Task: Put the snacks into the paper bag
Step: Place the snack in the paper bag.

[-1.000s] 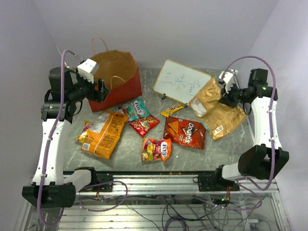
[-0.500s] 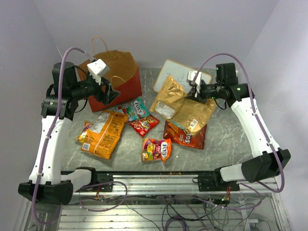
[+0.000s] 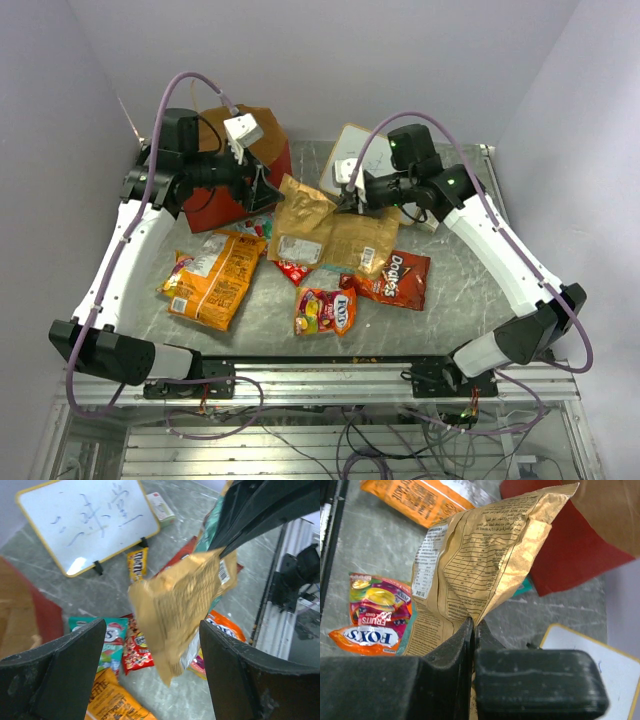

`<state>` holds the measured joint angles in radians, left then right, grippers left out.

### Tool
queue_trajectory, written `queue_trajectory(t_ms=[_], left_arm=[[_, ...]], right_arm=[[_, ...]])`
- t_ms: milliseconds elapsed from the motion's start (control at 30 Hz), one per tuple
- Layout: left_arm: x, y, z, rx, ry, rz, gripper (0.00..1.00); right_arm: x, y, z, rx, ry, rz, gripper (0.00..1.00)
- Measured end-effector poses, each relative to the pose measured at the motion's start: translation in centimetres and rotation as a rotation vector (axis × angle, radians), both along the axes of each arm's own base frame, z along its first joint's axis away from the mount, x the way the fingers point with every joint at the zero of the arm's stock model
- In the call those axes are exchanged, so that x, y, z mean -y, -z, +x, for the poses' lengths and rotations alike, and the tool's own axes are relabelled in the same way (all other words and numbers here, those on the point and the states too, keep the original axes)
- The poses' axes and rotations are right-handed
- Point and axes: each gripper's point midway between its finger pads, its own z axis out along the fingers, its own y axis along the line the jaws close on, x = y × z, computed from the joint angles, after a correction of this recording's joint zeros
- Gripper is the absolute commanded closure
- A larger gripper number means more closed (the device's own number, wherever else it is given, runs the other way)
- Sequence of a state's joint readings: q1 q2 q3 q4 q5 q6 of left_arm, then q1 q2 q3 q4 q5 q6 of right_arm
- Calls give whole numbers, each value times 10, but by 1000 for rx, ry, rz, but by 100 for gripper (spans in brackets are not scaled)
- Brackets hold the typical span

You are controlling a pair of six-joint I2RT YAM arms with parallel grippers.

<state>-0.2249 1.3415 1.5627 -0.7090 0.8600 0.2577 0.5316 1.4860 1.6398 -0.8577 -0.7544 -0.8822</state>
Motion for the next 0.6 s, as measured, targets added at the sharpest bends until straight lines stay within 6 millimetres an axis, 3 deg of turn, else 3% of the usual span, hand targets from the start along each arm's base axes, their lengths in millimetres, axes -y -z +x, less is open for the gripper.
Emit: queue_trajectory(t_ms=[233, 433, 600], left_arm=[[29, 8, -19, -33, 120, 21, 10], [37, 16, -29, -41, 209, 107, 7], [37, 41, -42, -114, 284, 179, 16]], right_arm=[[-36, 2, -26, 21, -99, -30, 100], [-47, 3, -39, 38, -132, -61, 100], [-51, 5, -41, 59, -142, -81, 100]])
